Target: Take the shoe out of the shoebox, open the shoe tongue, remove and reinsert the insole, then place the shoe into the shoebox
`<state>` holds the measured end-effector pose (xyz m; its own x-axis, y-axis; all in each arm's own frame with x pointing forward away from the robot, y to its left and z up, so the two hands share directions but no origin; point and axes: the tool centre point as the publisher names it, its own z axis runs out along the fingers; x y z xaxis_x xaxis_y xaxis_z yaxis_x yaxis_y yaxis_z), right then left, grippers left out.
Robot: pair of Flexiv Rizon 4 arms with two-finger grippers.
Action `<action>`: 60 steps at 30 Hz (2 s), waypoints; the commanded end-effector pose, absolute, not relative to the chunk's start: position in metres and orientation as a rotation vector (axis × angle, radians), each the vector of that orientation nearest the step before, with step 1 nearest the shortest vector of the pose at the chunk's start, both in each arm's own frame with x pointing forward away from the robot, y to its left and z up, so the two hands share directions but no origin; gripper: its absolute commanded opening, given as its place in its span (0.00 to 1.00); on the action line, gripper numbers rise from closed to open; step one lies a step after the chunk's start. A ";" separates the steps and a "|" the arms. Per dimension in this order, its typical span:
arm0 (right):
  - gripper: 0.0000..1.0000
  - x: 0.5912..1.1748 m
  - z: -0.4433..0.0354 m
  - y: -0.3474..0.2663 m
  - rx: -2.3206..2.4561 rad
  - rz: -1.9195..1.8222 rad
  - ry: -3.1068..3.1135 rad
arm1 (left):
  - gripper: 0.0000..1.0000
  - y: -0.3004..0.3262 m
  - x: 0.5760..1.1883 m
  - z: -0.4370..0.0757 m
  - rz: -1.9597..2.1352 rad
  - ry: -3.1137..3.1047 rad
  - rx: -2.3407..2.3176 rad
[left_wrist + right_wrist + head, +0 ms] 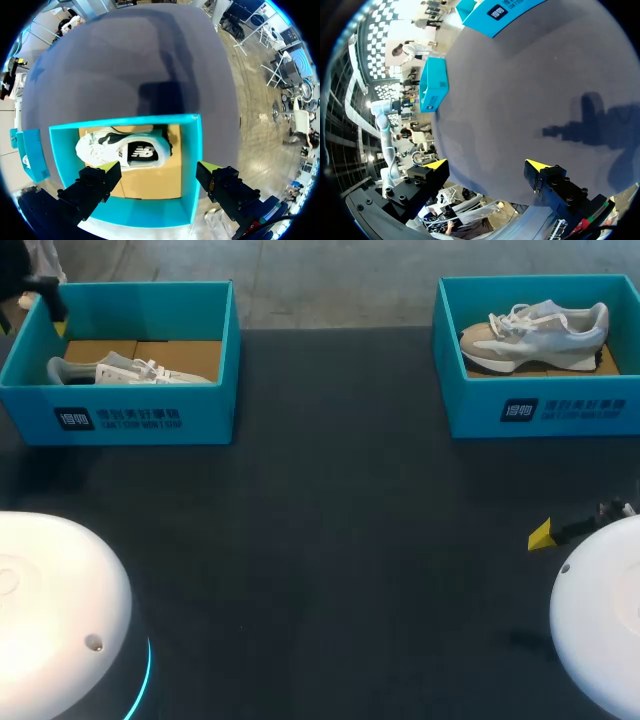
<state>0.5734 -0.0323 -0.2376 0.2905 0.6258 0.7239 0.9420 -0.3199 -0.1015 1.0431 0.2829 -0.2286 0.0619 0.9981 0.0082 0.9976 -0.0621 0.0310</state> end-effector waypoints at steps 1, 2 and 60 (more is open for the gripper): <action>1.00 0.567 -0.234 -0.032 -2.053 -0.798 -1.396 | 1.00 0.284 1.028 -0.215 0.060 2.157 2.266; 1.00 0.567 -0.234 -0.032 -2.053 -0.798 -1.396 | 1.00 0.284 1.026 -0.213 0.063 2.167 2.264; 1.00 0.710 -0.179 -0.085 -2.234 -0.434 -2.090 | 1.00 0.288 1.009 -0.190 0.029 2.199 2.247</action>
<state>0.6832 -0.0866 -0.1790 0.0348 0.9558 0.2920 0.9713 -0.1011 0.2152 1.0095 0.2876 -0.1908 0.0204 0.9997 0.0124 0.9997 -0.0205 0.0097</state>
